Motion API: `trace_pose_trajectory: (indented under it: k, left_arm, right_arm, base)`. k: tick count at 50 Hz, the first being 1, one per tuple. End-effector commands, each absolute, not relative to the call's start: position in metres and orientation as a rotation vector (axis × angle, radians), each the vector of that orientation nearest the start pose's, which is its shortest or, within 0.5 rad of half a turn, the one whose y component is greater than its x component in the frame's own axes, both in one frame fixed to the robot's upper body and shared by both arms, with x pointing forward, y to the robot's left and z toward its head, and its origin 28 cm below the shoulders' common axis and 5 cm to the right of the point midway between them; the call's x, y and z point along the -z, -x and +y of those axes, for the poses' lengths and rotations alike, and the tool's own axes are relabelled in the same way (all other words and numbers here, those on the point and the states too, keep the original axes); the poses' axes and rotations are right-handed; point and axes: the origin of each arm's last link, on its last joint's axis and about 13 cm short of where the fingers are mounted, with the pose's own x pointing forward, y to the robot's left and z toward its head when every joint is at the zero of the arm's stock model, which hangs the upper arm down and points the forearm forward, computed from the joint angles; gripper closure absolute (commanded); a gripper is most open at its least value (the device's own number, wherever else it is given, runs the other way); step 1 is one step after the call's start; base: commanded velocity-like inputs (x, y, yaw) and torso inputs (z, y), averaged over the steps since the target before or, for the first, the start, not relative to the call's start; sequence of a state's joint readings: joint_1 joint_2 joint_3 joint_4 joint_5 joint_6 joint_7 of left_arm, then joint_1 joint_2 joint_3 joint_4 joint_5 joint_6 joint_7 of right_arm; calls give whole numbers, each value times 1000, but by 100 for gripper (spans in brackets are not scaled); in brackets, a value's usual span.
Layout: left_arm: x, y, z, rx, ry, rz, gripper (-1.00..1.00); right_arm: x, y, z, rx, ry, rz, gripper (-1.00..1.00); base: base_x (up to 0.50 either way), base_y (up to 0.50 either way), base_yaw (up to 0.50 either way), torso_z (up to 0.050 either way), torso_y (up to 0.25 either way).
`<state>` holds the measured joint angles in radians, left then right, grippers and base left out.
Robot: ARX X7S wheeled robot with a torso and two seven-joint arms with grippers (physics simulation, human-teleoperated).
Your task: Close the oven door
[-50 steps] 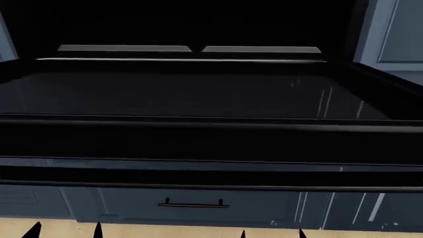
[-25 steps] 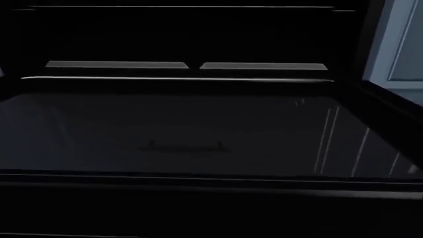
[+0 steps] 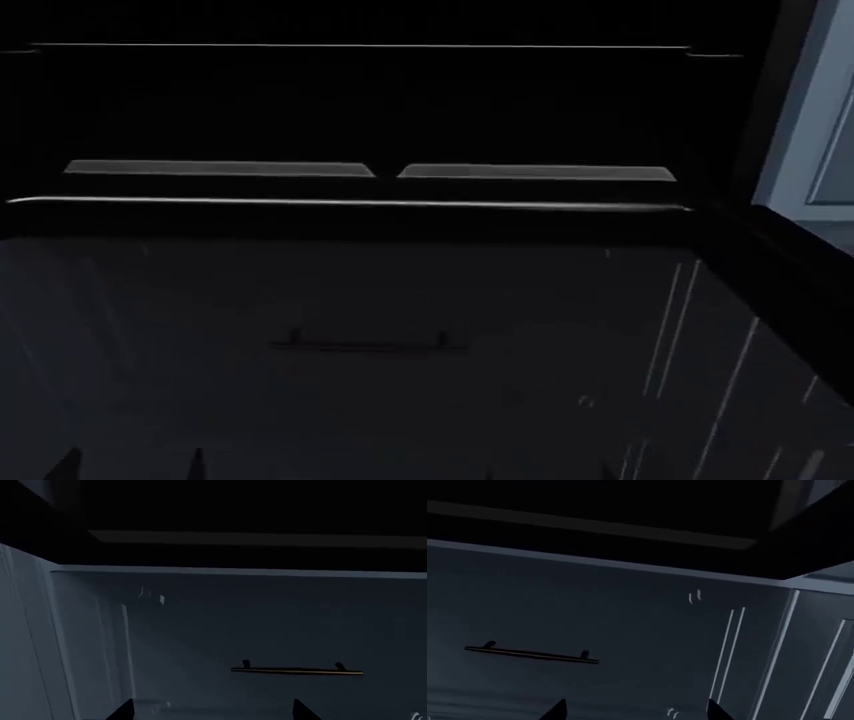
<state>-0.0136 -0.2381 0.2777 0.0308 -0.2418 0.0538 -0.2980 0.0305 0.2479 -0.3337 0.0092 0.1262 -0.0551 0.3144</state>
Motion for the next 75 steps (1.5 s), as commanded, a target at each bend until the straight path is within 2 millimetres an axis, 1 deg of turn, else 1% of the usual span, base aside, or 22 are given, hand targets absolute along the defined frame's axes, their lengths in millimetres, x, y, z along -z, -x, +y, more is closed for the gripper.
trace_pose_trajectory:
  k: [1,26,28,30,32,35,37,38,40,41,42,45,48,49,50,53,62,64,66,71,74,75]
  left_arm:
    - [-19,-207,205,-23,17,-31,-100]
    - [-22,-206,207,-11,49,-38,-100]
    - [-27,-206,209,-26,71,-57,-100]
    - [-33,-207,211,-22,76,-63,-100]
    - [-43,-208,214,-23,104,-57,-100]
    - [-59,-211,218,-18,116,-86,-100]
    - [-76,-207,220,4,113,-124,-100]
    - [-87,-207,223,9,145,-116,-100]
    - [-103,-208,226,-24,124,-139,-100]
    - [-106,-209,227,-36,116,-143,-100]
    - [-116,-209,228,-44,103,-158,-100]
    - [-129,-208,229,-39,121,-142,-100]
    - [-144,-210,229,-43,118,-139,-100]
    - [-147,-211,229,-42,118,-138,-100]
    - [-155,-213,228,-42,119,-139,-100]
    - [-179,-218,223,-6,138,-151,-100]
    - [-234,-227,220,-8,176,-216,-100]
    - [-253,-229,219,-14,166,-250,-100]
    - [-262,-231,217,-25,148,-248,-100]
    - [-278,-237,214,3,151,-237,-100]
    - [-292,-239,216,2,149,-228,-100]
    - [-296,-239,216,4,146,-232,-100]
  right_arm:
    - [-11,-207,-92,-14,127,-32,-100]
    - [-12,-209,-93,-9,106,-44,-100]
    - [-12,-212,-93,-22,112,-35,-100]
    - [-17,-216,-94,-27,99,-40,-100]
    - [-29,-215,-94,-25,84,-59,-100]
    - [-36,-218,-94,-34,37,-48,-100]
    - [-50,-217,-92,-50,62,-90,-100]
    - [-60,-216,-93,-51,112,-113,-100]
    - [-75,-217,-95,-22,88,-102,-100]
    - [-79,-217,-96,-8,100,-108,-100]
    - [-90,-215,-98,-8,92,-122,-100]
    - [-105,-213,-101,1,93,-141,-100]
    - [-122,-212,-104,12,90,-162,-100]
    - [-124,-212,-104,13,91,-166,-100]
    - [-131,-211,-104,34,155,-185,-100]
    - [-156,-209,-105,30,133,-220,-100]
    - [-211,-206,-107,0,113,-269,-100]
    - [-231,-205,-108,-4,88,-294,-100]
    - [-241,-207,-109,41,105,-268,-100]
    - [-258,-213,-109,42,108,-292,-100]
    - [-281,-218,-107,24,131,-317,-100]
    - [-284,-219,-108,23,137,-324,-100]
  base:
    - [184,0,0,0,0]
    - [123,0,0,0,0]
    - [0,0,0,0,0]
    - [0,0,0,0,0]
    - [0,0,0,0,0]
    - [0,0,0,0,0]
    - [0,0,0,0,0]
    - [0,0,0,0,0]
    - [0,0,0,0,0]
    - [0,0,0,0,0]
    - [0,0,0,0,0]
    - [0,0,0,0,0]
    - [0,0,0,0,0]
    - [0,0,0,0,16]
    - [0,0,0,0,0]
    - [0,0,0,0,0]
    - [0,0,0,0,1]
    - [0,0,0,0,0]
    - [0,0,0,0,0]
    - [0,0,0,0,0]
    - [0,0,0,0,0]
    - [0,0,0,0,0]
